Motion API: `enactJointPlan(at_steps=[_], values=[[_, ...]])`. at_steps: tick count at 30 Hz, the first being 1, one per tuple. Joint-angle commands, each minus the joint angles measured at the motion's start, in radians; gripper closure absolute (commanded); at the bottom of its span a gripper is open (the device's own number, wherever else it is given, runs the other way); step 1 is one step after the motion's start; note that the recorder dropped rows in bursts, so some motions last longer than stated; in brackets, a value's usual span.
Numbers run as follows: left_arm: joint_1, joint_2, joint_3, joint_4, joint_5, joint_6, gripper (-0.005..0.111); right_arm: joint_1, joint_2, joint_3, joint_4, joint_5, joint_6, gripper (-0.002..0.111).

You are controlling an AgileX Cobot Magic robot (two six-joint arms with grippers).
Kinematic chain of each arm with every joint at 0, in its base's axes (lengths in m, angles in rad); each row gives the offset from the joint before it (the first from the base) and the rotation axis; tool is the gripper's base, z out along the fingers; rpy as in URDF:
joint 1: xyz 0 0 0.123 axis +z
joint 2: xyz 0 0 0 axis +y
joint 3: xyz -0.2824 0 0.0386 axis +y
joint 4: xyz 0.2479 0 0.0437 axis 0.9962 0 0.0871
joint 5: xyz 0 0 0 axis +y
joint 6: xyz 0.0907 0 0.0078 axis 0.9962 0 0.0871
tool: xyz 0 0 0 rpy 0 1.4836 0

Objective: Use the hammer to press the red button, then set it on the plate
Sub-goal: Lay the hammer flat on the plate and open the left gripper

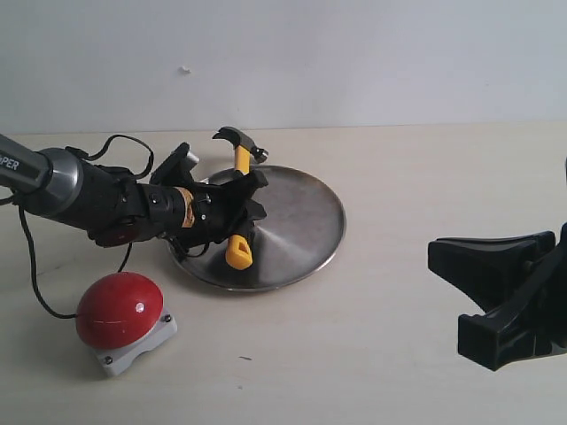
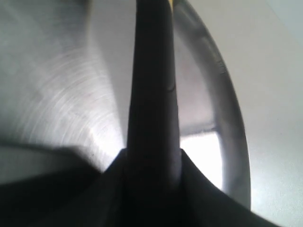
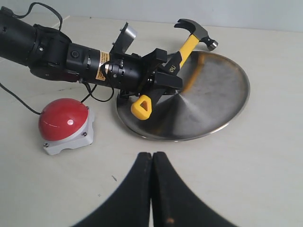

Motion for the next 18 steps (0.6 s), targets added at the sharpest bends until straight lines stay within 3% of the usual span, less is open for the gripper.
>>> enactJointPlan(at_steps=[1,5,12,18], values=[[-0.002,-0.002,-0.007,0.002,-0.023,0.000,0.107,0.002,-0.003,0.005,-0.003,-0.016,-0.001,0.108],[-0.002,-0.002,-0.007,0.002,-0.038,-0.002,0.105,0.002,-0.003,0.005,0.001,-0.016,-0.001,0.108],[-0.002,-0.002,-0.007,0.026,-0.054,-0.004,0.071,0.002,-0.003,0.005,0.001,-0.016,-0.001,0.108],[-0.002,-0.002,-0.007,0.080,-0.054,-0.051,0.060,0.002,-0.003,0.005,-0.001,-0.016,-0.001,0.108]])
